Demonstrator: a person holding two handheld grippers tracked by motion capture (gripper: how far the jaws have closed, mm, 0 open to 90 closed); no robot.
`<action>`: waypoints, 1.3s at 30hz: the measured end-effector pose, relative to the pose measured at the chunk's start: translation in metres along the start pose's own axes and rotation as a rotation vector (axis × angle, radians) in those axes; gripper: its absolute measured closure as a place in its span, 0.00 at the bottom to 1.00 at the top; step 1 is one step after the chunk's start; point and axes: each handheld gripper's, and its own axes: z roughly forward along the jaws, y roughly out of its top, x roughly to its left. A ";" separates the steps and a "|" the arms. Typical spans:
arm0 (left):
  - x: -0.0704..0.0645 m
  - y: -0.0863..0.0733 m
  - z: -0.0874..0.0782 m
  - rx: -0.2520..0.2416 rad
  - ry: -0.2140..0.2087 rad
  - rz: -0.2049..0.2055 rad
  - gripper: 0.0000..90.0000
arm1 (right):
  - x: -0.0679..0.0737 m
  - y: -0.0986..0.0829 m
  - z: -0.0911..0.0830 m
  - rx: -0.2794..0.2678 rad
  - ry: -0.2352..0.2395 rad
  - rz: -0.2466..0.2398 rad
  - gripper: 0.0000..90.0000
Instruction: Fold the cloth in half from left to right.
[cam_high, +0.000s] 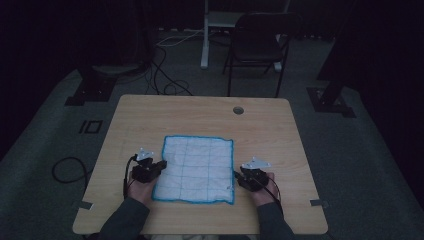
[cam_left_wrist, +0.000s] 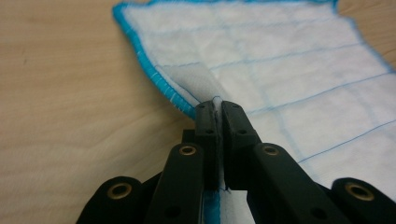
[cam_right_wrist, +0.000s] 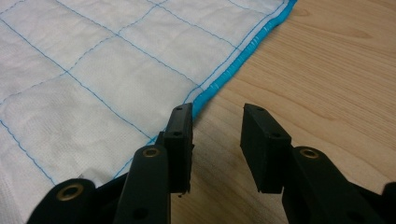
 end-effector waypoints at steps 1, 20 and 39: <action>-0.002 0.003 -0.001 -0.006 -0.006 0.010 0.97 | 0.000 0.000 0.000 0.000 0.000 0.000 0.72; -0.047 0.039 -0.004 -0.074 -0.125 0.119 0.97 | 0.000 0.000 0.001 0.005 0.000 0.003 0.71; -0.087 0.062 0.009 -0.074 -0.192 0.208 0.97 | -0.001 0.000 0.001 0.003 -0.002 0.005 0.71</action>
